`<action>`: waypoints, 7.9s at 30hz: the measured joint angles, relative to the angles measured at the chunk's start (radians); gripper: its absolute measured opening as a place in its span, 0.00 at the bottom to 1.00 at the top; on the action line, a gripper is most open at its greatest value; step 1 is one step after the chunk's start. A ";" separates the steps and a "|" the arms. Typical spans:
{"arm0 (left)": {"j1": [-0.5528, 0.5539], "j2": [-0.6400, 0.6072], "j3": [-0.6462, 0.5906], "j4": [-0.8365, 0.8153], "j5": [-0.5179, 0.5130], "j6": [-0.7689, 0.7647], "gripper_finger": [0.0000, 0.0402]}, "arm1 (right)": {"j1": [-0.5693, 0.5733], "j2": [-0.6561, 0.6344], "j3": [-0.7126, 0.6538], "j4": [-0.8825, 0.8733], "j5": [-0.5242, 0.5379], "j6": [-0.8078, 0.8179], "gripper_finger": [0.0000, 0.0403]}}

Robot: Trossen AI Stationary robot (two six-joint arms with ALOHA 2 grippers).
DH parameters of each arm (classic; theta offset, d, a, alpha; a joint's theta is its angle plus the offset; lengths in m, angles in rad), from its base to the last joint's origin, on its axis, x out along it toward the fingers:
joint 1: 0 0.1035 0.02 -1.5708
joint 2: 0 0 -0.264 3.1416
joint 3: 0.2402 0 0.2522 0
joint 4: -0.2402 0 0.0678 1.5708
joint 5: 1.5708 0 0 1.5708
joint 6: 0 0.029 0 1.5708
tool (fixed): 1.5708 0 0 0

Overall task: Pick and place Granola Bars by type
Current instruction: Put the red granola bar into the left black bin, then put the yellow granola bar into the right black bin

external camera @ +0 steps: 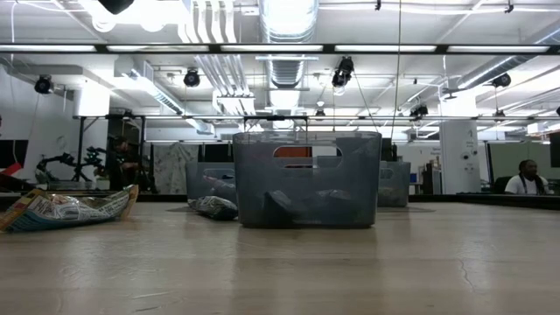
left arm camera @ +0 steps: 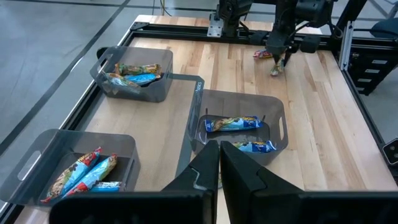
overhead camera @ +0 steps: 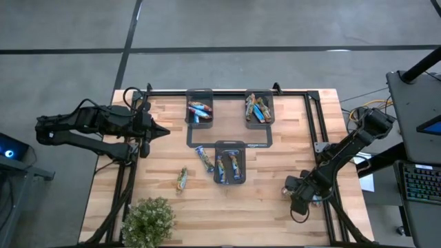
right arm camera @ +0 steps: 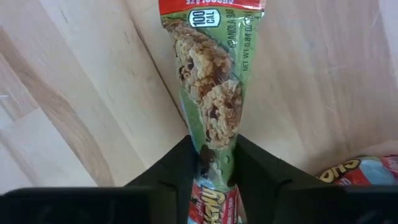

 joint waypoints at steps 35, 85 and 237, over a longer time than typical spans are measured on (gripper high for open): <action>0.000 0.000 0.000 0.000 0.000 0.002 0.00 | -0.023 -0.109 0.094 -0.004 0.012 0.019 0.13; 0.000 0.000 0.000 0.002 -0.006 0.005 0.00 | -0.964 -0.098 0.596 0.010 0.087 -0.787 0.13; 0.000 0.001 0.000 0.006 -0.034 0.025 0.00 | -1.202 0.682 1.447 -0.029 -0.231 -0.722 0.03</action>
